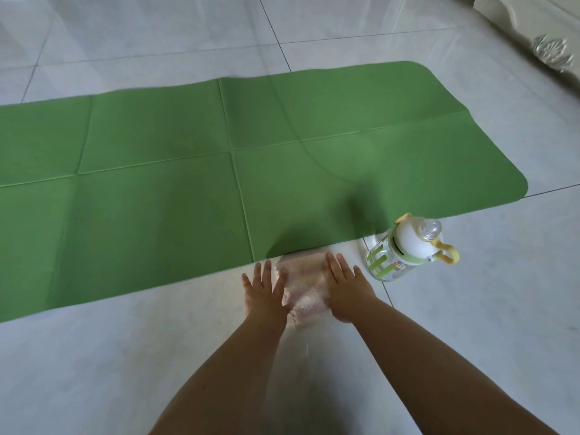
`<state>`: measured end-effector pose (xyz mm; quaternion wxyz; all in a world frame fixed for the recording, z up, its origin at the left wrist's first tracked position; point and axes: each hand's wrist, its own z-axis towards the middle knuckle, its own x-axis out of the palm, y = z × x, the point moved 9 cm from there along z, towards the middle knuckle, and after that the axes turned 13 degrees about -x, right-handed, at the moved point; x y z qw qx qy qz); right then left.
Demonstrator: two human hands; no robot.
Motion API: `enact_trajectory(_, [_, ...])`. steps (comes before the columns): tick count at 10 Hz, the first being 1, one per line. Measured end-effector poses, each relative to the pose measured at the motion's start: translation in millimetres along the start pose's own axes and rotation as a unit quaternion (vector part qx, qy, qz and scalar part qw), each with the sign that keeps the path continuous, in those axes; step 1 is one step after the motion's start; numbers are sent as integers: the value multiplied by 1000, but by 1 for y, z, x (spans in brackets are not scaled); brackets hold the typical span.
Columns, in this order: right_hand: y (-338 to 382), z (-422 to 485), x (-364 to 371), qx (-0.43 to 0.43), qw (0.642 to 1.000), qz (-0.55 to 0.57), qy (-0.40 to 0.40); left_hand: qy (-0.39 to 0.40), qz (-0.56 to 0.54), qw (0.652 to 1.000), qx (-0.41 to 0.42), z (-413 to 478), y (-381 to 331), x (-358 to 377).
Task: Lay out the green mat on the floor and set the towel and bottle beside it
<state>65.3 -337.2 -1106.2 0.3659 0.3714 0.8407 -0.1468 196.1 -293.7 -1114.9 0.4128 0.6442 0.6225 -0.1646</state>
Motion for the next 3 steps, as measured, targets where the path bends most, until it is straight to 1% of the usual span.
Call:
enact_trajectory(1, [-6, -8, -12, 43, 999, -1, -24, -5, 9, 999, -34, -2, 14, -4])
enact_trajectory(2, [-7, -12, -33, 61, 994, -13, -87, -6, -20, 998, -60, -3, 21, -8])
enact_trajectory(3, [-1, -17, -57, 44, 983, 15, -176, -19, -175, 977, -123, -10, 32, -22])
